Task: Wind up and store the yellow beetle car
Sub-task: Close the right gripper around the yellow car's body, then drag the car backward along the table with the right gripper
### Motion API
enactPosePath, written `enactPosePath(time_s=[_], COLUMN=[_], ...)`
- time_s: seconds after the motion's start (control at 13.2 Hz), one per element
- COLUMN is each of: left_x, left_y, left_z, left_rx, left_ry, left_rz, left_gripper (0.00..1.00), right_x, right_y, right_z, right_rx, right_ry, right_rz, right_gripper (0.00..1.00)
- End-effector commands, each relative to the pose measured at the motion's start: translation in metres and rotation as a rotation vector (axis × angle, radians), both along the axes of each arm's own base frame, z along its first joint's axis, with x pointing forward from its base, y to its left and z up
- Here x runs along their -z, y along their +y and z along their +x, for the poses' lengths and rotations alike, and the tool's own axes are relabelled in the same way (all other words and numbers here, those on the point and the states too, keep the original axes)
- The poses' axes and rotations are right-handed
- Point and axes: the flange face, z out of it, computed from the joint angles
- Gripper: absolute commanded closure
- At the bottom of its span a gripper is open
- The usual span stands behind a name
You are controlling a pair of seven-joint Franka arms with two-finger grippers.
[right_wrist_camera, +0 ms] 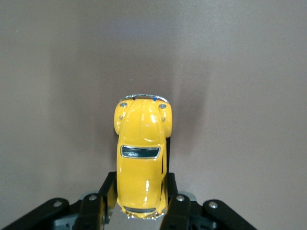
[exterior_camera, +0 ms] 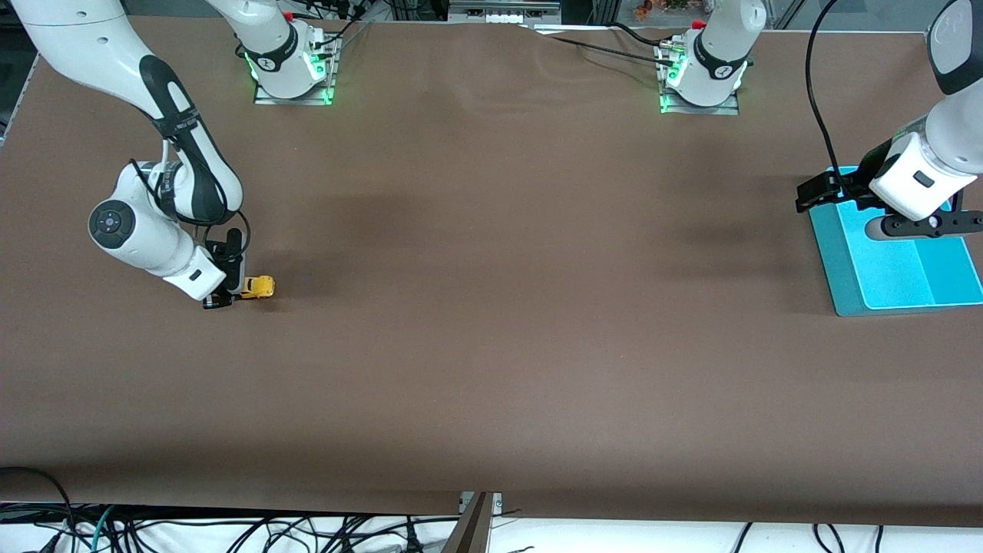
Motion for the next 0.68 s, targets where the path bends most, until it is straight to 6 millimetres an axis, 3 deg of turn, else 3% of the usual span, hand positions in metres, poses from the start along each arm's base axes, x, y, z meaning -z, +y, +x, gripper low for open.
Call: enactPosePath(time_s=[0.0,0.3,0.61], left_x=[-0.008,-0.008,-0.007], left_y=[0.002,0.002,0.002], left_z=[-0.002,-0.002,-0.002], left_rx=[0.003,0.003,0.003], left_ry=[-0.002,-0.002,-0.001], left_rz=[0.031,0.031,0.031], left_gripper=[0.0,0.0,0.0], right_x=[0.013,0.031,0.039], right_y=[-0.006,-0.041,-0.097], right_z=[-0.003,-0.006,-0.004], right_rx=[0.011,0.022,-0.001], right_ry=[0.018,0.026,0.005], right_rz=[0.013,0.012,0.015], right_gripper=[0.9,0.9,0.89])
